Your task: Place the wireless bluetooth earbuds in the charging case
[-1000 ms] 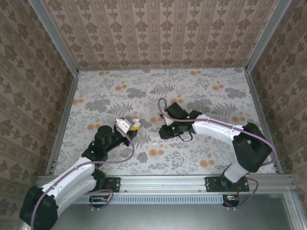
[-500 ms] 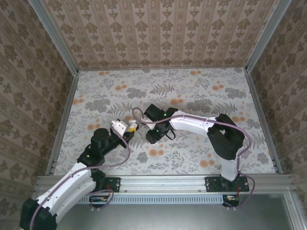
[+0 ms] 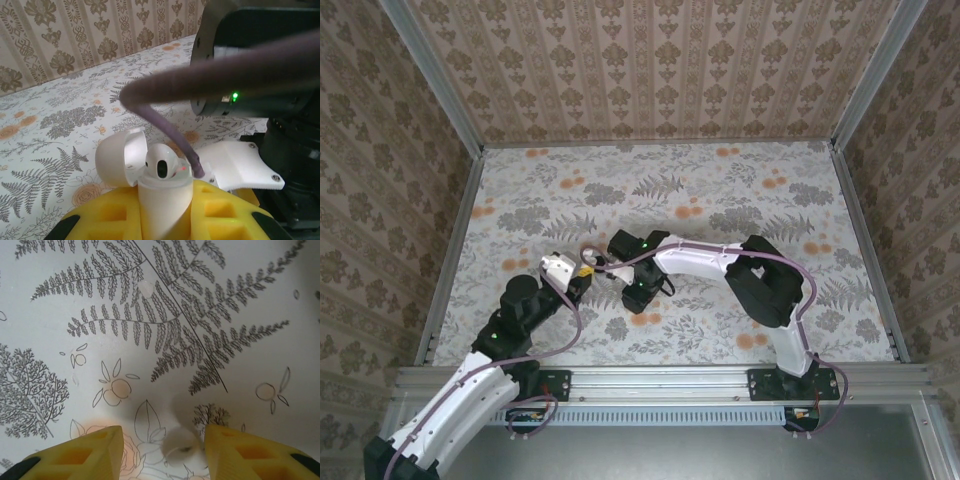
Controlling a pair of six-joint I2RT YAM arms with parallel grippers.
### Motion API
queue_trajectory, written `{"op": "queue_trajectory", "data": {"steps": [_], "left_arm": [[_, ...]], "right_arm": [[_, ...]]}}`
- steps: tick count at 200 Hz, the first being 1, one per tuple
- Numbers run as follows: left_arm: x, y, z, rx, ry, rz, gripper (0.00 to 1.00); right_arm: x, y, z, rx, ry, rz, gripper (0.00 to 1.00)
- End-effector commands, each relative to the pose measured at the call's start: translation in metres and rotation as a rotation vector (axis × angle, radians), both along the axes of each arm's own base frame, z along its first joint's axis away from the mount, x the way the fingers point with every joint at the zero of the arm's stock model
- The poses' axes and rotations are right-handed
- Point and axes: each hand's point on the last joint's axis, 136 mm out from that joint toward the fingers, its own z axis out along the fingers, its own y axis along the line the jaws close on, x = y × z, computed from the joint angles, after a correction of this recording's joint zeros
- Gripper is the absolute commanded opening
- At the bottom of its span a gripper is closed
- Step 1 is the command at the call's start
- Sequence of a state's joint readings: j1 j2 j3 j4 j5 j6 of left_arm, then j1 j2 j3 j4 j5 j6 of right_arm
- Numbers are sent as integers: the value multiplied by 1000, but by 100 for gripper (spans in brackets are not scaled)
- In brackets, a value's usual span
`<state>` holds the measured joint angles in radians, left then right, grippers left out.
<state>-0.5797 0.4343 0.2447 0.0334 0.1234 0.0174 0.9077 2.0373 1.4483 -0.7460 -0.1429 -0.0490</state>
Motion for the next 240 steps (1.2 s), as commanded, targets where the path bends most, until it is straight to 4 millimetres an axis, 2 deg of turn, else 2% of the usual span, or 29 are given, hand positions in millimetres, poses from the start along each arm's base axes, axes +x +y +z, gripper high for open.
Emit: {"op": "queue_trajectory", "data": {"steps": [1, 57, 117, 165, 179, 200, 216, 240], "left_arm": [[3, 5, 5, -19, 2, 34, 0], [4, 6, 4, -19, 2, 39, 0], [4, 6, 4, -22, 2, 39, 0], [4, 4, 8, -36, -1, 34, 0], [3, 3, 10, -44, -3, 24, 0], [1, -2, 16, -73, -18, -5, 0], [0, -7, 24, -111, -33, -29, 0], [-1, -16, 39, -179, -61, -73, 0]], "right_arm": [[0, -8, -4, -71, -4, 32, 45], [-2, -19, -13, -141, 5, 33, 40], [-1, -17, -15, -143, 12, -4, 22], [4, -20, -8, -127, 4, -108, 14], [12, -23, -1, -97, -13, -183, 12], [25, -25, 22, 8, -42, -317, 11], [36, -25, 49, 111, -82, -419, 12], [51, -27, 101, 289, -158, -567, 12]]}}
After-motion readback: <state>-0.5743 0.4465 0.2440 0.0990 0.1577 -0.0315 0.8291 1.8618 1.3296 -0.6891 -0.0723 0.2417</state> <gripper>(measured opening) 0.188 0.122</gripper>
